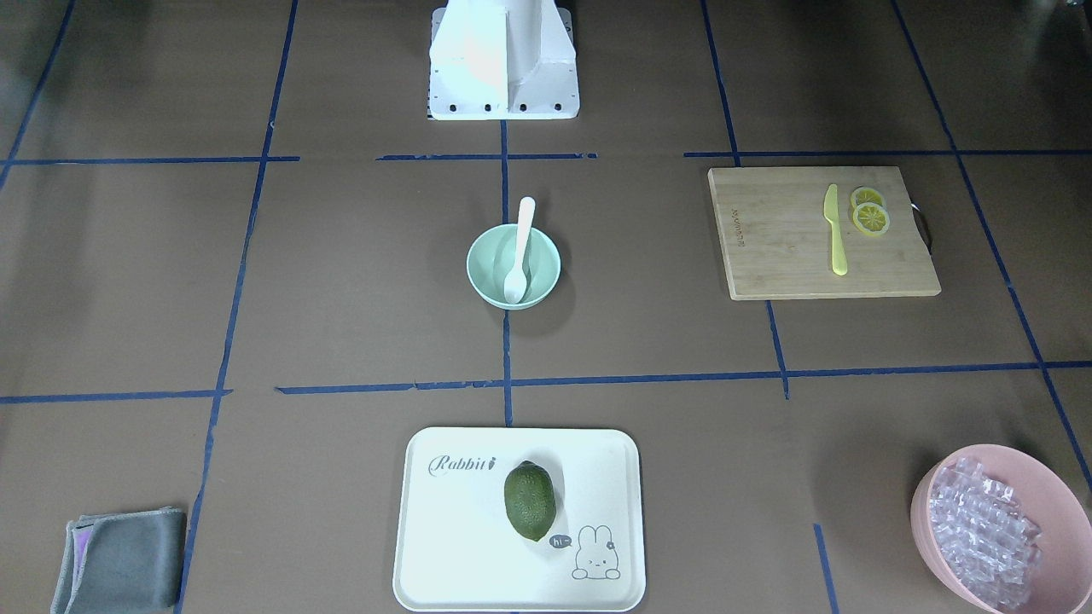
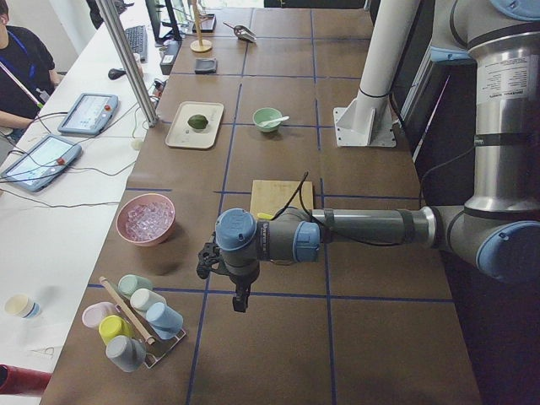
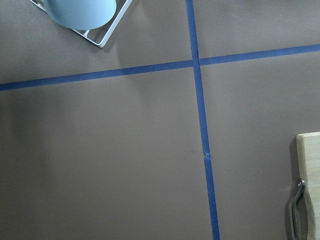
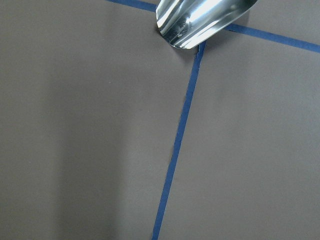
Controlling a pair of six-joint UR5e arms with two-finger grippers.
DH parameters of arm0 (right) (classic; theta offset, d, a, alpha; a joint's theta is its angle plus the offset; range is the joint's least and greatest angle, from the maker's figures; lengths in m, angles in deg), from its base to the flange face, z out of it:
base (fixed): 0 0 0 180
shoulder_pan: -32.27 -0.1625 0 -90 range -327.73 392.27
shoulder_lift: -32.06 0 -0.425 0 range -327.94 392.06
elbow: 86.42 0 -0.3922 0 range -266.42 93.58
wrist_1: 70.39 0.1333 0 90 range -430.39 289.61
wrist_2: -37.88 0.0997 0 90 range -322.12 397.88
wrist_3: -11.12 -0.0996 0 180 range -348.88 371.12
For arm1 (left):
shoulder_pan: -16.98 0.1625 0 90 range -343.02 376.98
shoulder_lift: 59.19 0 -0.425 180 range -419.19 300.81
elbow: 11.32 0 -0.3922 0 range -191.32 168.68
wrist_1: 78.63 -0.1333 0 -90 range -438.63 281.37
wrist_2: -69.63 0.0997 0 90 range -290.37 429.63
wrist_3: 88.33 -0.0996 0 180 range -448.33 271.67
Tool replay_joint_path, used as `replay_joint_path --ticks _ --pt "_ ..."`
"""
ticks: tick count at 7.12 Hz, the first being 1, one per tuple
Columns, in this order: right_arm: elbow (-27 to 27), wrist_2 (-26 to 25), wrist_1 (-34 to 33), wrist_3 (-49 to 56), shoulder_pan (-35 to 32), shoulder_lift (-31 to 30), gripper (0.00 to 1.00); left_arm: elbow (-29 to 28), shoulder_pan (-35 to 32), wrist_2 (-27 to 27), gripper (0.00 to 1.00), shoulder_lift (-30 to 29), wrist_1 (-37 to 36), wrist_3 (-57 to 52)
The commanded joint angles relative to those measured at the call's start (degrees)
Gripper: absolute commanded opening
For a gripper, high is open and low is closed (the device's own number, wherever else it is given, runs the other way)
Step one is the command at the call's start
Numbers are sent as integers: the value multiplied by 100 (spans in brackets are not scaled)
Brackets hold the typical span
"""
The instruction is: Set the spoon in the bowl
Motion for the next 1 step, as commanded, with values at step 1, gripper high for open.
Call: replay_joint_path --ticks 1 --pt "6 50 0 -3 -6 13 100 0 0 7 100 -11 0 0"
